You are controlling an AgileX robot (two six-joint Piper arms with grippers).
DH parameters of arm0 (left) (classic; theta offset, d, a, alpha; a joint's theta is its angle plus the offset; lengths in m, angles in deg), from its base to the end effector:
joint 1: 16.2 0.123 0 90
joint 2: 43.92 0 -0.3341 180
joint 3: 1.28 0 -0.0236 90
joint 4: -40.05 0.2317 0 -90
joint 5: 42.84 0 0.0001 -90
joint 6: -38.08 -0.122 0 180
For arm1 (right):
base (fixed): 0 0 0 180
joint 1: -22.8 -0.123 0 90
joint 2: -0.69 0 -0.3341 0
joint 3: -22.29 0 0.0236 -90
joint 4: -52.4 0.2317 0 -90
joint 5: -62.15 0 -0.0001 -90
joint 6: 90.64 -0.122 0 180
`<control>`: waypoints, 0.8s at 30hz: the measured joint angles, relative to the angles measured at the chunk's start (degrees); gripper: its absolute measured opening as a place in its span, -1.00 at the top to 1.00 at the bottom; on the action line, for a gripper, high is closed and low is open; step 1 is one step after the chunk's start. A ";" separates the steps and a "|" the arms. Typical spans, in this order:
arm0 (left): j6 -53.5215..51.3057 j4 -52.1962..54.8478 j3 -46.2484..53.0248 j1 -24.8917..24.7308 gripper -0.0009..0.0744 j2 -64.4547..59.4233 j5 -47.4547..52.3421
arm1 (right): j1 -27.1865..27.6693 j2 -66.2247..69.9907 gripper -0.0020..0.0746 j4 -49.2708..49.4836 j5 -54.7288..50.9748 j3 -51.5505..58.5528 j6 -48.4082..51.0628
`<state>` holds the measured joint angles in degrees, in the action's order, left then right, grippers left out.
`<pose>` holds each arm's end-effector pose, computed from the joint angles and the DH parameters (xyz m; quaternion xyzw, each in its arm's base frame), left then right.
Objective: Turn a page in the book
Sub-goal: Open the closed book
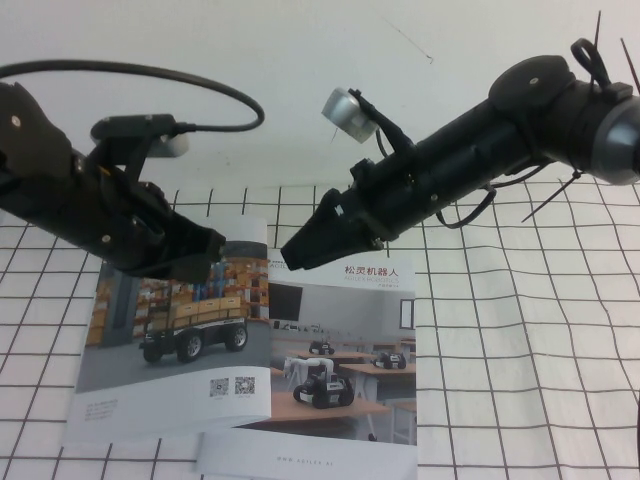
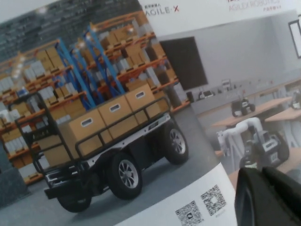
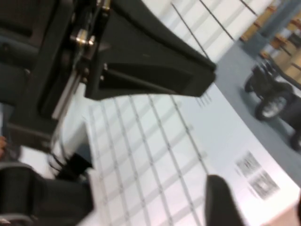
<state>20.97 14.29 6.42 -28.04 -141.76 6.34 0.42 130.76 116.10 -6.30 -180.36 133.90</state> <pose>0.3143 -0.1069 0.3131 0.1358 0.9473 -0.1865 0.2221 0.3966 0.2734 0.2705 -0.3212 0.8052 0.4823 0.1256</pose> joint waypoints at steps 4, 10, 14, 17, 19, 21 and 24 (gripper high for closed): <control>0.26 0.21 4.09 0.00 0.98 -2.62 -4.18 | -0.06 0.00 0.54 -7.84 -0.09 0.00 -1.28; 0.75 0.45 6.68 0.00 0.98 -8.64 -9.60 | -0.06 0.00 0.91 -21.94 -0.50 0.00 -6.97; 1.23 0.45 6.68 0.00 0.98 -13.43 -11.95 | -0.06 0.00 0.93 -28.63 -0.78 0.00 -10.11; 1.36 0.45 6.68 0.00 0.98 -16.46 -13.10 | -0.06 -0.43 0.94 -32.74 -0.78 0.00 -11.93; 1.46 0.04 6.68 0.00 0.98 -18.07 -13.66 | -0.06 -1.07 0.94 -35.65 -0.78 0.00 -13.21; 1.46 -0.29 6.58 0.00 0.98 -18.59 -13.66 | -0.06 -2.17 0.94 -37.96 -0.92 0.00 -14.06; 1.46 -0.67 6.46 0.00 0.98 -19.07 -13.80 | -0.06 -4.61 0.94 -41.19 -1.06 0.00 -15.00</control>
<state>22.43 13.62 12.87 -28.04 -160.83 -7.46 0.36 126.15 74.91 -7.36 -180.36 118.90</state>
